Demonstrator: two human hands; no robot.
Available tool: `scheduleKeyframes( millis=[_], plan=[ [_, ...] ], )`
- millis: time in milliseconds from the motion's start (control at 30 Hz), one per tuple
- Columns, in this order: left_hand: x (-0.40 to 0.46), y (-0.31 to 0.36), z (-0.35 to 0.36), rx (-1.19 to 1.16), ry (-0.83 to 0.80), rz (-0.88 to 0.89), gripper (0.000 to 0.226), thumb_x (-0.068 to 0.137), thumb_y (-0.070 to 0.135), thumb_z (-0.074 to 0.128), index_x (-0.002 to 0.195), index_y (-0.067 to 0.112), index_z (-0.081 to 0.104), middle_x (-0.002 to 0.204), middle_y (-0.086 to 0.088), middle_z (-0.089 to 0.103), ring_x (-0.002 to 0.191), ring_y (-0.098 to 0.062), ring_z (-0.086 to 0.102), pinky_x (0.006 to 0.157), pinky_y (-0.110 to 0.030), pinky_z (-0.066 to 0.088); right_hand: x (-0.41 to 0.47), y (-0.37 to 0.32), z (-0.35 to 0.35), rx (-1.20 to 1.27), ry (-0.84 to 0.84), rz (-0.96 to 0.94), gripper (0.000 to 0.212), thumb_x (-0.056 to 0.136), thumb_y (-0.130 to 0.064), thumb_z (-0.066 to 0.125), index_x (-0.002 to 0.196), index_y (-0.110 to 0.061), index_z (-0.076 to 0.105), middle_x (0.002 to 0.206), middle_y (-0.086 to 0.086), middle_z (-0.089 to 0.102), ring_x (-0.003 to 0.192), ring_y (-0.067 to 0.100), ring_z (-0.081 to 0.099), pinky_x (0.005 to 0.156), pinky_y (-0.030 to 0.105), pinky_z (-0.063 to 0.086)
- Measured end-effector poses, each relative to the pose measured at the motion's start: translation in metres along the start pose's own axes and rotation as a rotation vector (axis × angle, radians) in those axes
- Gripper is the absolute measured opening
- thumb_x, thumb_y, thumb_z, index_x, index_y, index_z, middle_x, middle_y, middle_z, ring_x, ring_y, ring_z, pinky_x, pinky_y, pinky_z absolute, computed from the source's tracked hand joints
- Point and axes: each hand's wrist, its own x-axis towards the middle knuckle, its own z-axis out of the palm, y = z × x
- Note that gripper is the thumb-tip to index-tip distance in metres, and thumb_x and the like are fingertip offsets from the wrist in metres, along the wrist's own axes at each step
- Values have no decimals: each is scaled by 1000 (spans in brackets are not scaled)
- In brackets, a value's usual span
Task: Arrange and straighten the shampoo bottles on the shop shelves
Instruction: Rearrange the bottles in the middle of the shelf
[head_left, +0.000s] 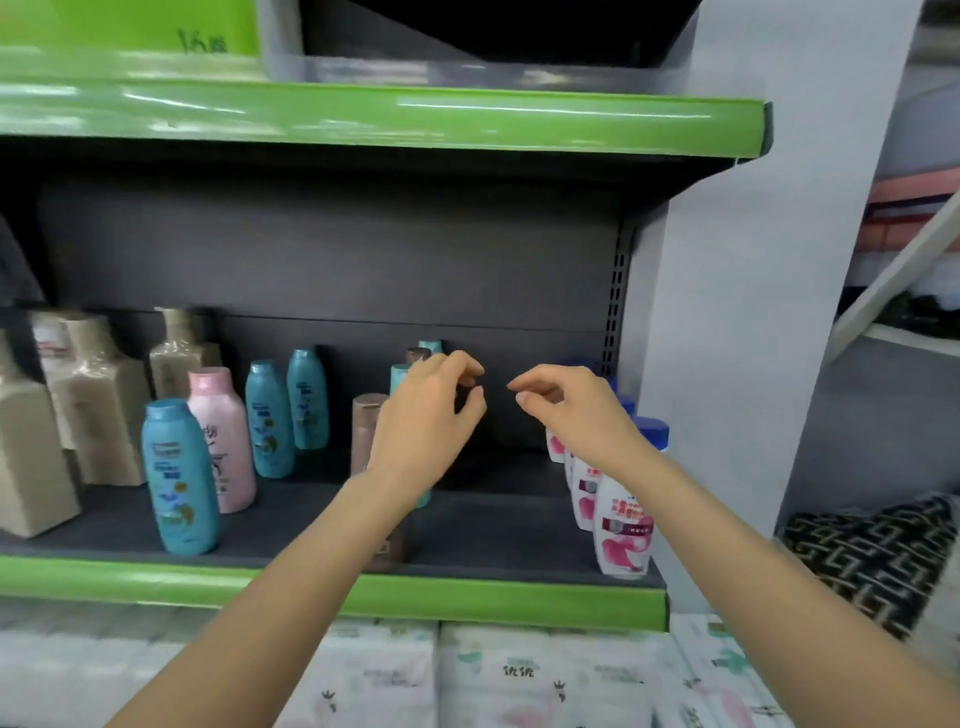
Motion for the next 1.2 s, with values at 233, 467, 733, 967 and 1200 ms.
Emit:
scheduleKeyframes(
  millis=[233, 467, 733, 967, 1200],
  plan=[
    [-23, -61, -46, 16, 49, -3, 53, 79, 31, 69, 127, 20, 49, 122, 2, 49, 113, -17, 42, 93, -32, 40, 0, -47, 53, 32, -57, -15, 27, 93, -20, 56, 119, -19, 61, 106, -1, 66, 88, 8, 58, 68, 5, 40],
    [-29, -117, -51, -321, -339, -183, 66, 73, 38, 76, 128, 17, 46, 115, 2, 59, 100, -8, 56, 82, -18, 44, 10, -83, 101, 21, -84, 57, 37, 91, -30, 59, 126, -20, 55, 109, -5, 60, 94, 6, 53, 65, 6, 37],
    [-32, -148, -51, -475, -569, -76, 38, 76, 28, 76, 108, 17, 59, 101, -1, 69, 94, -13, 64, 87, -33, 53, 11, -95, 133, 176, 101, 186, 25, 87, -23, 65, 110, -16, 58, 106, 4, 64, 99, 18, 62, 79, 42, 57],
    [-47, -178, -70, -460, -565, -27, 44, 77, 29, 75, 117, 19, 60, 105, 6, 66, 94, -6, 62, 84, -20, 51, -4, -92, 136, 673, 294, 357, 25, 94, -17, 54, 119, -14, 55, 118, 9, 59, 104, 21, 62, 72, 33, 58],
    [-57, -205, -89, -425, -747, 41, 47, 84, 28, 67, 125, 37, 47, 118, 12, 59, 105, -5, 57, 93, -28, 49, -22, -79, 139, 1023, 285, 328, 39, 95, -17, 51, 132, -9, 48, 126, 11, 60, 113, 23, 62, 90, 41, 54]
  ],
)
